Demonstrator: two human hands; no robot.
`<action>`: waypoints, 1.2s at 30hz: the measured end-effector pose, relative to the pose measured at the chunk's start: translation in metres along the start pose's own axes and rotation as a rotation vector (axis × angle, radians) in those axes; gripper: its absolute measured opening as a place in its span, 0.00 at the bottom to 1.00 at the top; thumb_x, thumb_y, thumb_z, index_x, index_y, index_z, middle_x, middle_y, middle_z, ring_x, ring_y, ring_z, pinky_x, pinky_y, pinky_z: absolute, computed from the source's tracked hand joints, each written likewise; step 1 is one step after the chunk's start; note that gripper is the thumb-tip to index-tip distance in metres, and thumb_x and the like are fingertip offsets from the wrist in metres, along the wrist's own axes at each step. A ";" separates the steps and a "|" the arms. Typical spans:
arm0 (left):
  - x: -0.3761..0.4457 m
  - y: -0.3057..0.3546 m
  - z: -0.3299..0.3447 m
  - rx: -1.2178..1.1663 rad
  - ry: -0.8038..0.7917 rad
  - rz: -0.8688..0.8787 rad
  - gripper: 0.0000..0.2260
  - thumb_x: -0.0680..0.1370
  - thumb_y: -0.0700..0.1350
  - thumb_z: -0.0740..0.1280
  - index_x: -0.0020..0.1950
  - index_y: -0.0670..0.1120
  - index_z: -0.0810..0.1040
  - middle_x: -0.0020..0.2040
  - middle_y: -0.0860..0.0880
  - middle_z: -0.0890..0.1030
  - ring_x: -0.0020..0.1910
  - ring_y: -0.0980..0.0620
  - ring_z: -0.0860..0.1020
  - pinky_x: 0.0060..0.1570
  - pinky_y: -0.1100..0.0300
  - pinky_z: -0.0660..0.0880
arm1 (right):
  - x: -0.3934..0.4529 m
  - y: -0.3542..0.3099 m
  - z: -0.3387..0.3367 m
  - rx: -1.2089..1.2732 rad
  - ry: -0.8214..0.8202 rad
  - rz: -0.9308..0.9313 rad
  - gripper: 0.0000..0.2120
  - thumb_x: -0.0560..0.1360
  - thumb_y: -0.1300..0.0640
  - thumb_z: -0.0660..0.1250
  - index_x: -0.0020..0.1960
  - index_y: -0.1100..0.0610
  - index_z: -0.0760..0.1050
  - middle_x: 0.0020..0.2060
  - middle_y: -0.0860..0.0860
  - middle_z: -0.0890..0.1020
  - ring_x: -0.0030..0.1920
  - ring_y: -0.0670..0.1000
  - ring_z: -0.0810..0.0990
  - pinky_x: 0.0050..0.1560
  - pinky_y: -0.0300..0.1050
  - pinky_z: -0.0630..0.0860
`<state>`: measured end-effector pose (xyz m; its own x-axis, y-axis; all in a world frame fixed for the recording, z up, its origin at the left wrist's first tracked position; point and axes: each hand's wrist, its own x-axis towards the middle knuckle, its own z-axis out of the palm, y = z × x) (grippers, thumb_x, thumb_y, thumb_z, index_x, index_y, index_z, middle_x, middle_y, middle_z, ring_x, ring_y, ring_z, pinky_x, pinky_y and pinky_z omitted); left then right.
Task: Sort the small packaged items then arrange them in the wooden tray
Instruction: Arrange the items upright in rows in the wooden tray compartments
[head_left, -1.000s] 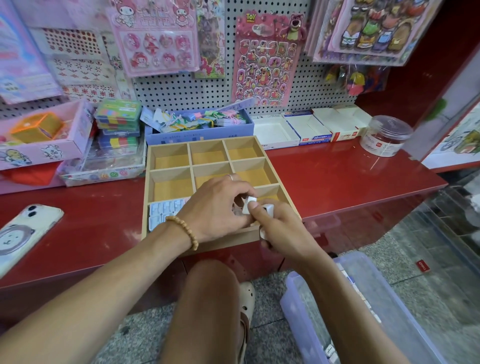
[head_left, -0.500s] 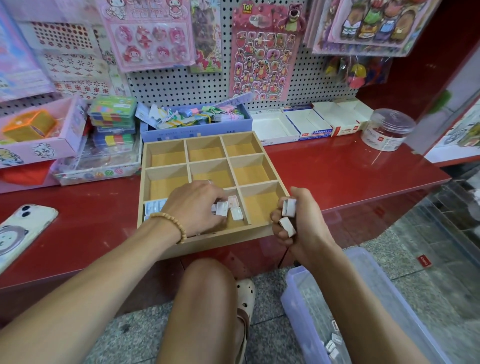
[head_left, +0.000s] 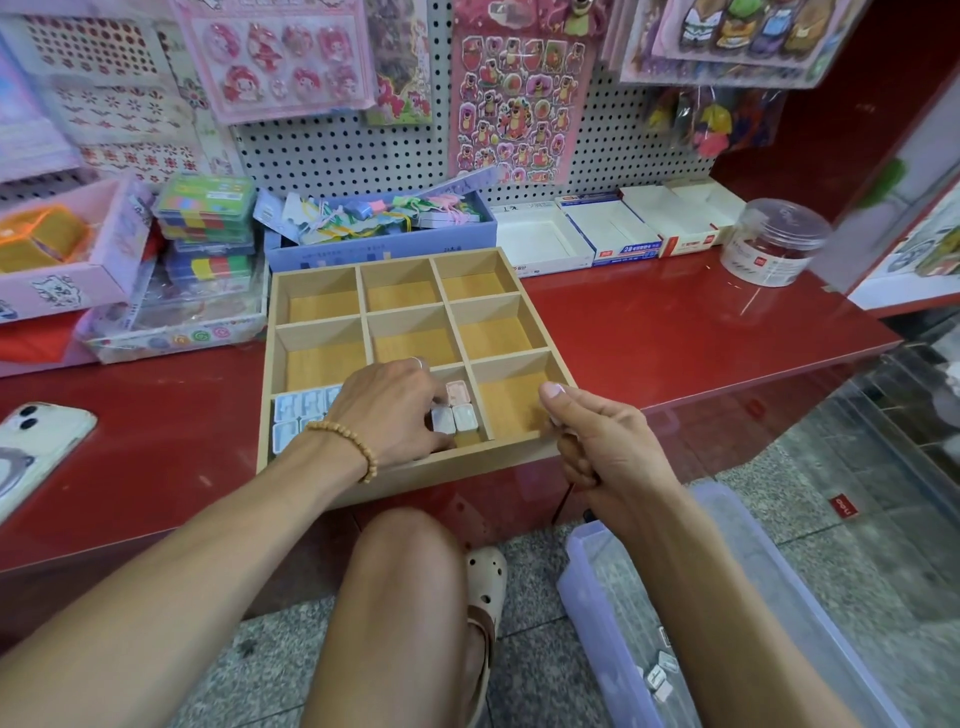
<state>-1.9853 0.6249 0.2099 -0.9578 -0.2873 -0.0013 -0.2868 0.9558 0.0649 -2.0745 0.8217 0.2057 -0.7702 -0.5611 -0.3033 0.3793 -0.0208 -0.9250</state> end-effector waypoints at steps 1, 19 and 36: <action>0.000 -0.001 -0.001 0.003 -0.003 -0.001 0.17 0.71 0.60 0.72 0.56 0.54 0.82 0.53 0.53 0.79 0.51 0.49 0.78 0.46 0.56 0.76 | 0.001 0.001 0.000 0.008 0.022 -0.003 0.12 0.77 0.55 0.71 0.35 0.54 0.83 0.37 0.59 0.69 0.22 0.45 0.56 0.20 0.36 0.53; -0.020 0.026 -0.025 -0.743 0.187 0.173 0.14 0.66 0.47 0.80 0.49 0.50 0.83 0.42 0.56 0.81 0.38 0.55 0.79 0.40 0.65 0.74 | -0.017 0.004 0.028 0.048 0.023 -0.041 0.09 0.75 0.59 0.73 0.40 0.56 0.74 0.34 0.58 0.72 0.20 0.45 0.58 0.19 0.37 0.54; -0.034 0.019 -0.037 -0.647 0.260 0.162 0.12 0.65 0.48 0.80 0.47 0.51 0.86 0.40 0.55 0.80 0.39 0.57 0.77 0.42 0.63 0.74 | -0.031 -0.012 0.053 -0.151 -0.025 -0.077 0.09 0.76 0.65 0.71 0.38 0.60 0.74 0.18 0.44 0.72 0.18 0.41 0.68 0.21 0.30 0.63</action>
<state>-1.9574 0.6503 0.2484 -0.9291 -0.2274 0.2916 0.0040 0.7824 0.6228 -2.0280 0.7949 0.2382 -0.7802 -0.5831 -0.2265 0.2370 0.0595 -0.9697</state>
